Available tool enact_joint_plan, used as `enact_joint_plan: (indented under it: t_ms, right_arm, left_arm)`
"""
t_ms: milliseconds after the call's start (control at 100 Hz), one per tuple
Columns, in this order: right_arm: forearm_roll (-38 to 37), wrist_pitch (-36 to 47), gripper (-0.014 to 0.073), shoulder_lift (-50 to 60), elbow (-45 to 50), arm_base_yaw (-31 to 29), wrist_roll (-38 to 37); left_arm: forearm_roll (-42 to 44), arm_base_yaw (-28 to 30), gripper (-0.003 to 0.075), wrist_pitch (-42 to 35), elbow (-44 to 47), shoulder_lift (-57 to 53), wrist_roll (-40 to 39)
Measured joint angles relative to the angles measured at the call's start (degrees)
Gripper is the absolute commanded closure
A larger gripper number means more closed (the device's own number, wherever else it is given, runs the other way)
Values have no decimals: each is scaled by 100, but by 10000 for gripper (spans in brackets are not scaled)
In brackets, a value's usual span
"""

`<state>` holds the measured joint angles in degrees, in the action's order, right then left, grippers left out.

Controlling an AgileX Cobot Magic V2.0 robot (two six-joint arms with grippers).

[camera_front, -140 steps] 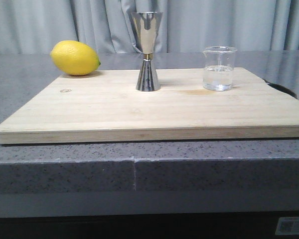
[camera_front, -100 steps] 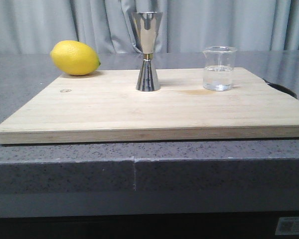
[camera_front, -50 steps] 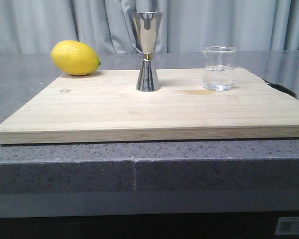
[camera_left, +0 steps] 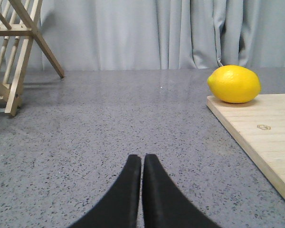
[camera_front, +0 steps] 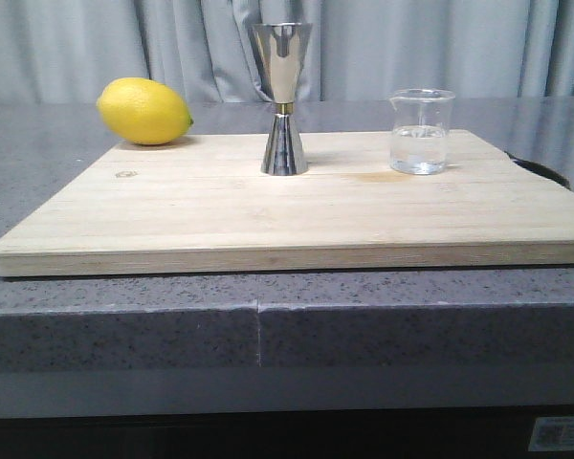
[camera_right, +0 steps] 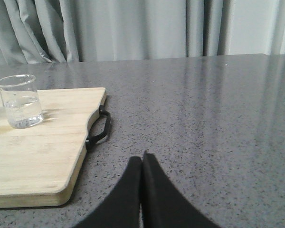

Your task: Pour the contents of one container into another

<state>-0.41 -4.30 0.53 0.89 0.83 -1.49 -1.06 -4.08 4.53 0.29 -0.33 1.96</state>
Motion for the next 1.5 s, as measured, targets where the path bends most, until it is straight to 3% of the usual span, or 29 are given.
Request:
enact_joint_plan:
  t_ms: [920, 1130, 1340, 1500]
  right_arm:
    - [0, 12, 665, 0, 0, 0, 0]
    - [0, 86, 666, 0, 0, 0, 0]
    - [0, 776, 665, 0, 0, 0, -110]
    - [0, 340, 665, 0, -203, 0, -286]
  left_arm:
    - [-45, 0, 739, -9, 0, 0, 0]
    - [-709, 0, 739, -145, 0, 0, 0]
    - [-1577, 0, 739, -514, -13, 0, 0]
    - [-1659, 0, 739, -250, -579, 0, 0]
